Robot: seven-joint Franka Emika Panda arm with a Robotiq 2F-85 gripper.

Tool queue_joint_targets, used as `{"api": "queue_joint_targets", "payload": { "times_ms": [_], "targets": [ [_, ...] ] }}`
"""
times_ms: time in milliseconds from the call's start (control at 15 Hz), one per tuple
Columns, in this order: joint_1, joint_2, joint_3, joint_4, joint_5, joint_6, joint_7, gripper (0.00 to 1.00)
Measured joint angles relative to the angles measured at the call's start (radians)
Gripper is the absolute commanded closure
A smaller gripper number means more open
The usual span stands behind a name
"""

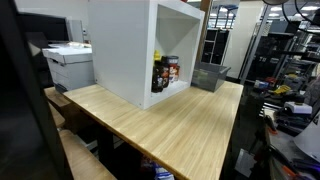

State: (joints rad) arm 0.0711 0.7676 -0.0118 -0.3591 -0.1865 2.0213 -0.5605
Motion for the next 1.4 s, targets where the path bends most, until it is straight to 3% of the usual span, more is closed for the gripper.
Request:
{"api": "queue_joint_targets", "payload": {
  "times_ms": [533, 933, 1400],
  "targets": [
    [0.022, -0.019, 0.022, 0.0, 0.02, -0.107, -0.031, 0.88],
    [0.072, -0.036, 0.029, 0.0, 0.023, -0.256, -0.036, 0.88],
    [0.105, -0.042, 0.034, 0.0, 0.028, -0.296, -0.036, 0.88]
  ]
}}
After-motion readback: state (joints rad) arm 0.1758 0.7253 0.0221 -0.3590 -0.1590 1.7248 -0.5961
